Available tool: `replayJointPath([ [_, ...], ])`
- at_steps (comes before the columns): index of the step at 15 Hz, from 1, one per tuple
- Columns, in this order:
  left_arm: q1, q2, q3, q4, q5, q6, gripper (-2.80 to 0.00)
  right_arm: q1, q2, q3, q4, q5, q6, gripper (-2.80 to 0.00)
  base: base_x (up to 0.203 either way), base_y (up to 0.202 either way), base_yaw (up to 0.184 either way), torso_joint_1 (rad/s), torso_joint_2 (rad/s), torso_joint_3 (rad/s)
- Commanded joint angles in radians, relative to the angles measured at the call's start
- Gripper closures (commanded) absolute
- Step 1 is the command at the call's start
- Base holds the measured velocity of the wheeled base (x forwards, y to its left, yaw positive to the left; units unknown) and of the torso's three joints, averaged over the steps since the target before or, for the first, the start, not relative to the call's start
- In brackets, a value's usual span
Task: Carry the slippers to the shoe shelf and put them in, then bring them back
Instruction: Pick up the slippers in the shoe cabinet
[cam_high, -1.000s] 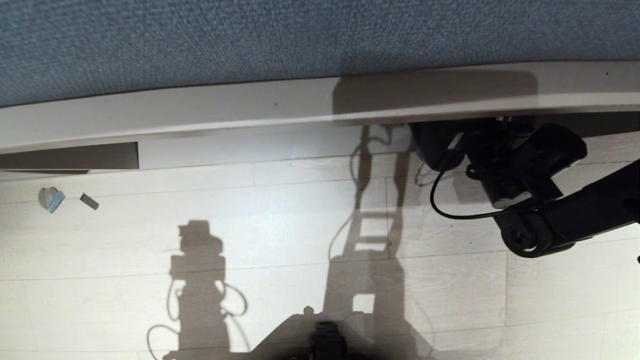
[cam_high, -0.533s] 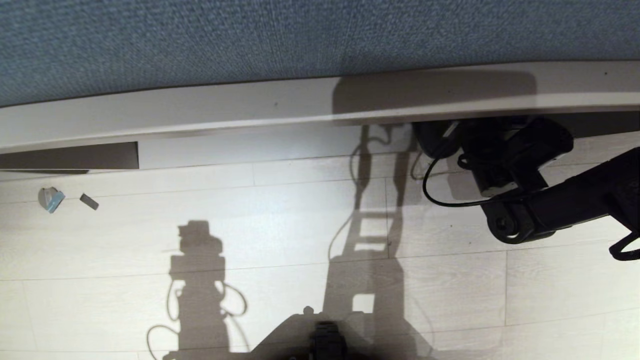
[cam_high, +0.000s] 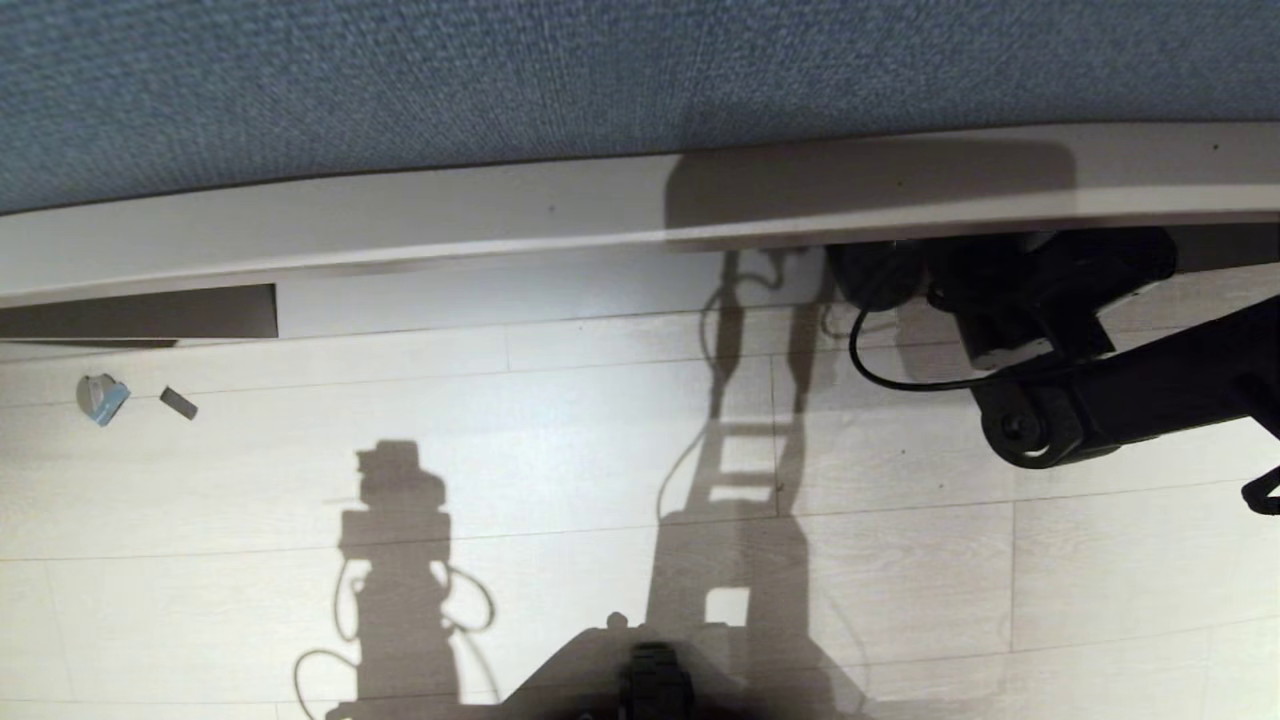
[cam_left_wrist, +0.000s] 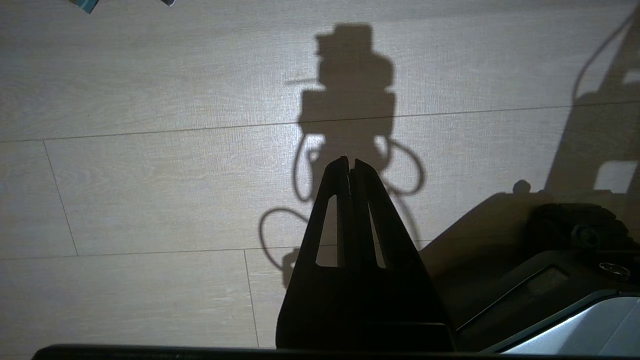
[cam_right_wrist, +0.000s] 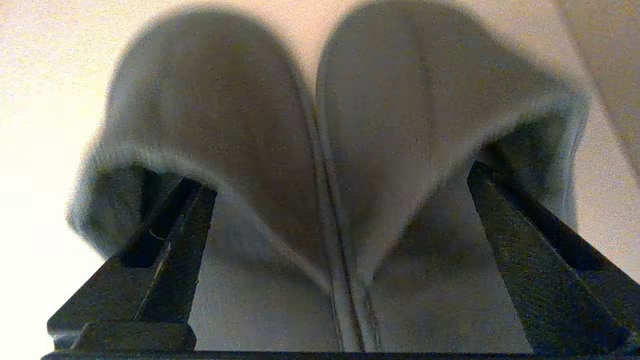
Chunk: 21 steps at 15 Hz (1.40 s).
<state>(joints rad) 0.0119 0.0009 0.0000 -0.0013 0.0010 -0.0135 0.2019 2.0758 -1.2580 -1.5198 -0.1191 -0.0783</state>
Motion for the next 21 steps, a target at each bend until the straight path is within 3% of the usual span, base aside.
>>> replayJointPath([
  [1,0.000,0.001,0.000,0.000,0.001,0.000,0.00,0.002,-0.004,-0.027,-0.010,0.000,-0.001,-2.80,0.000,0.000,0.000,0.000,0.00,0.000],
  [14,0.000,0.000,0.000,0.000,0.001,0.000,0.00,0.001,0.108,-0.197,0.020,0.036,-0.003,-2.80,0.000,0.000,0.000,0.000,0.00,0.000],
  [15,0.000,0.001,0.000,0.000,0.001,0.000,0.00,0.001,0.106,-0.198,0.027,0.034,-0.003,0.00,0.000,0.000,0.000,0.000,0.00,0.000],
  [21,0.000,0.001,0.000,0.000,0.001,-0.003,0.00,-0.004,0.116,-0.200,0.043,0.042,-0.005,0.00,0.000,0.000,0.000,0.000,0.00,0.000],
])
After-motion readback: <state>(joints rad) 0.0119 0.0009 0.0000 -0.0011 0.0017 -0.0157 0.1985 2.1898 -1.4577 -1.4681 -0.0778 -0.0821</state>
